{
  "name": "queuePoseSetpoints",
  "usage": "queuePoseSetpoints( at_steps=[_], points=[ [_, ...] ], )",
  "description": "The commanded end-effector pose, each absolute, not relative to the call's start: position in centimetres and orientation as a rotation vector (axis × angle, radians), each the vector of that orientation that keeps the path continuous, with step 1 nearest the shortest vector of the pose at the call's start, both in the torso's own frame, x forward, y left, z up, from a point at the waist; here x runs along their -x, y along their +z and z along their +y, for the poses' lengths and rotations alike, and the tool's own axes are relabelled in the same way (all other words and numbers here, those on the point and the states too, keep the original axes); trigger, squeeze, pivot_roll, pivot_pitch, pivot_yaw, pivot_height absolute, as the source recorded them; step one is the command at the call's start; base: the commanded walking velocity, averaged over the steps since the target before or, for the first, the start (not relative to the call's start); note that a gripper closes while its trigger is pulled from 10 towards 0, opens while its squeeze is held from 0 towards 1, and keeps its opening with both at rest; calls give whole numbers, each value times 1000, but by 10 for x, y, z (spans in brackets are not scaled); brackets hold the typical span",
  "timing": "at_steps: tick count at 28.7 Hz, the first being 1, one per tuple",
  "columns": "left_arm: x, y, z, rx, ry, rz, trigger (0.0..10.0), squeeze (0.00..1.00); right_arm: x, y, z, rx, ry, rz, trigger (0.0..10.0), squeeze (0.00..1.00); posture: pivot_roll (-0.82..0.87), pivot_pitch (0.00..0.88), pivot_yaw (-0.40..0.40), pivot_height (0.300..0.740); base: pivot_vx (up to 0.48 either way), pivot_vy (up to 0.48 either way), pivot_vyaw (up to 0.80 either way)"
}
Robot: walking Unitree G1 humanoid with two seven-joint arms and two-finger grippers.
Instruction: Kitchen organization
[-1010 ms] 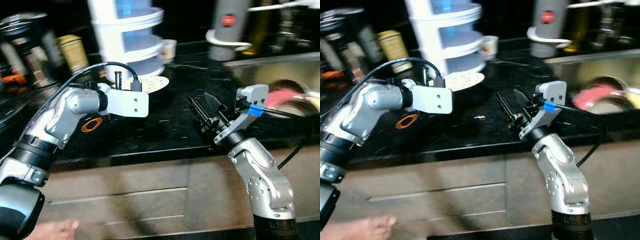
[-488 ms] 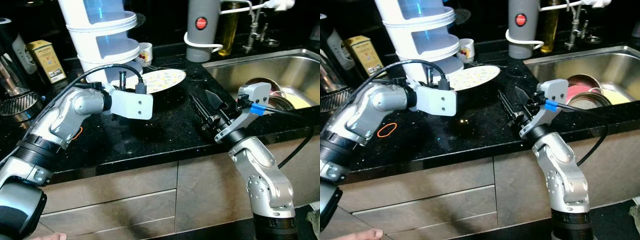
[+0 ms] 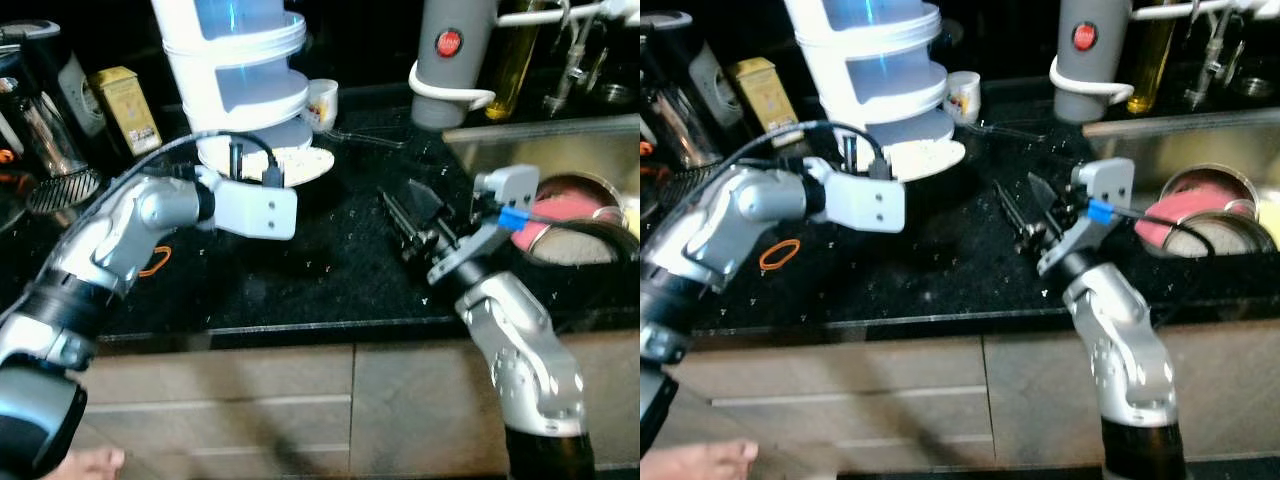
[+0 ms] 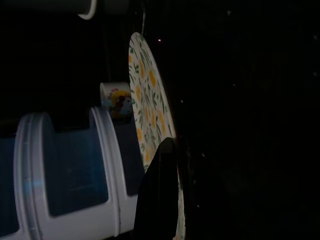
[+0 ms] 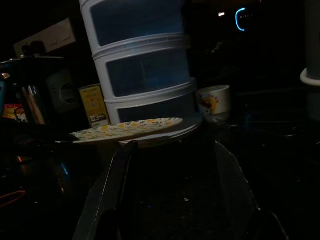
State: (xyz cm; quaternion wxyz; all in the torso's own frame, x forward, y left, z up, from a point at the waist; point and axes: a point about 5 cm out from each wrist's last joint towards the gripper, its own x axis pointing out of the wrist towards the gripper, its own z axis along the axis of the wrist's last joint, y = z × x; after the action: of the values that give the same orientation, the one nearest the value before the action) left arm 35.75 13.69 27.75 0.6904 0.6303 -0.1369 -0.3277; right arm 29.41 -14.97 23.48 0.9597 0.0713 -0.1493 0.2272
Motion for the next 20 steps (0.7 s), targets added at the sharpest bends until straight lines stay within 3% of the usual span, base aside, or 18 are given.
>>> queuePoseSetpoints(
  at_steps=[1,20],
  points=[
    [-358,277,141,-1412,-724,-291,10000,0,-294,235,-145,-149,478,-304,10000,0,-116,19,71,740,0,-435,0],
    [-360,279,140,-1418,-726,-297,10000,0,-294,233,-145,-155,476,-302,10000,0,-112,23,73,740,0,-437,0]
  ],
)
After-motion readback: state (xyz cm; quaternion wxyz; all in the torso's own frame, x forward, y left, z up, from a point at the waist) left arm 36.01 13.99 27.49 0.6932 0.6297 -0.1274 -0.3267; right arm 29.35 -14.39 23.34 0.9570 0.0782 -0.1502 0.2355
